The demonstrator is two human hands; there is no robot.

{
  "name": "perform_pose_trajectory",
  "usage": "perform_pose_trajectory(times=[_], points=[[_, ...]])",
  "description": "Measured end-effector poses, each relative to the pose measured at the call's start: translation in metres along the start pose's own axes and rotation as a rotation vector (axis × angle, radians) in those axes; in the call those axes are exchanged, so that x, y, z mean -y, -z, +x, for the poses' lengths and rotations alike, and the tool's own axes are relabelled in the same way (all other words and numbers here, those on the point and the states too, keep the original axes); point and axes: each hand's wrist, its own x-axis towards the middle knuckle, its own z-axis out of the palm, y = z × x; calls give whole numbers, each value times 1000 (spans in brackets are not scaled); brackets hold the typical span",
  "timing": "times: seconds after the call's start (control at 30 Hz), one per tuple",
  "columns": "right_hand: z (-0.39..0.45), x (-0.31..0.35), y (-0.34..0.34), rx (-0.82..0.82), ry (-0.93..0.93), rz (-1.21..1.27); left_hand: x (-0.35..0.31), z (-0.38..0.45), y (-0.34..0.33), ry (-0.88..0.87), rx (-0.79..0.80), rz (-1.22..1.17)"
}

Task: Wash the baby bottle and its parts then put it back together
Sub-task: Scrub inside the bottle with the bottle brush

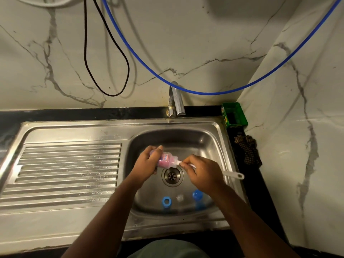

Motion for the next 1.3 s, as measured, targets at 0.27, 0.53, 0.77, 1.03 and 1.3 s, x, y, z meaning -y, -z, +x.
perform_pose_trajectory(times=[0.27,0.53,0.77,1.03,1.3], points=[[18,-4,15,66,106,-11,1,-1,2,32,65,-30],[16,-4,13,34,101,-3,-3,-1,3,26,-22,-81],[11,0,11,69,-3,-20,-1,-6,3,38,-147,-13],[14,-5,17,58,65,-5,0,-10,14,41,-131,-14],[8,4,21,79,-67,9,-3,-21,14,17,-160,-102]])
